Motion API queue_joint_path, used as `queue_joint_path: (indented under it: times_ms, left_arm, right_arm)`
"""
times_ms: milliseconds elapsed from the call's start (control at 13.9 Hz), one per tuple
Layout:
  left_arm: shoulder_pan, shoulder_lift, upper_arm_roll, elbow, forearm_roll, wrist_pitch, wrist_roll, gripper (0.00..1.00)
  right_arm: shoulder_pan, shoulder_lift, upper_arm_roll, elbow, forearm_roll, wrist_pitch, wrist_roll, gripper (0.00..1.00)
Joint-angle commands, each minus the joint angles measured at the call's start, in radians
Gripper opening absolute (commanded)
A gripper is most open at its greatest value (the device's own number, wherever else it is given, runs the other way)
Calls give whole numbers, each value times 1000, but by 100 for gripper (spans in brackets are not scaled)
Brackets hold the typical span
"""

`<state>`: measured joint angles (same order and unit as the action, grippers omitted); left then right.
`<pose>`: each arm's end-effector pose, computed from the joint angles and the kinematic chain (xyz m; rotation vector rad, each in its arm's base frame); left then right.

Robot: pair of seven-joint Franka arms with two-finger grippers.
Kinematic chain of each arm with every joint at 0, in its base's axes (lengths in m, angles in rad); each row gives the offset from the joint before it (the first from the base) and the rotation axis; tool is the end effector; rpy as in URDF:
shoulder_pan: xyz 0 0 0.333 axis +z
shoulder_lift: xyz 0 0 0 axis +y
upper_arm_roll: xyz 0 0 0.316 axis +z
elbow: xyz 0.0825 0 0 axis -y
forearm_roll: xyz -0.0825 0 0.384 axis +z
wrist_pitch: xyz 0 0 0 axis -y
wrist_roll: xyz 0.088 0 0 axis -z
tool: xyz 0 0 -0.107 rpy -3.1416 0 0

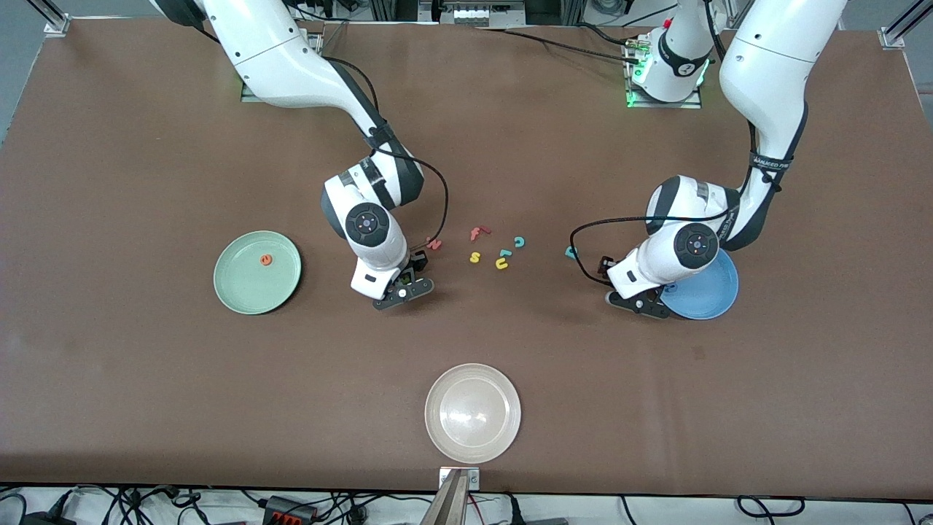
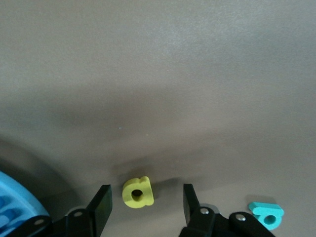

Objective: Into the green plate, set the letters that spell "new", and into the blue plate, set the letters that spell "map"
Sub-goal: 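Place the green n on the green plate while the left gripper places the yellow a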

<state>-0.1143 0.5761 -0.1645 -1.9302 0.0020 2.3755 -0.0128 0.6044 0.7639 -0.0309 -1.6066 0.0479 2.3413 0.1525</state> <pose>0.5871 -0.1657 0.1797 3.0406 -0.3773 -0.2072 0.5777 0.3771 0.1769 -3.0786 -0.6167 0.0489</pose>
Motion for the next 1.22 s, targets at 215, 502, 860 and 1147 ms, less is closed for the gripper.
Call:
queue_joint_path:
  times_ms: [215, 502, 860, 1147]
  left_arm:
    - [4, 8, 3, -18, 64, 22, -13, 35]
    - [4, 5, 2, -58, 64, 99, -18, 8]
    - [10, -97, 3, 32, 67, -121, 1, 6]
    - [77, -130, 10, 103, 72, -338, 128, 6]
  right_arm:
    - [-14, 3, -21, 40, 15, -17, 1, 5]
    - [-147, -130, -35, 39, 10, -204, 6, 2]
    - [-322, -261, -75, -120, -8, -370, -8, 2]
    - [-322, -259, -84, -234, -6, -311, 6, 3]
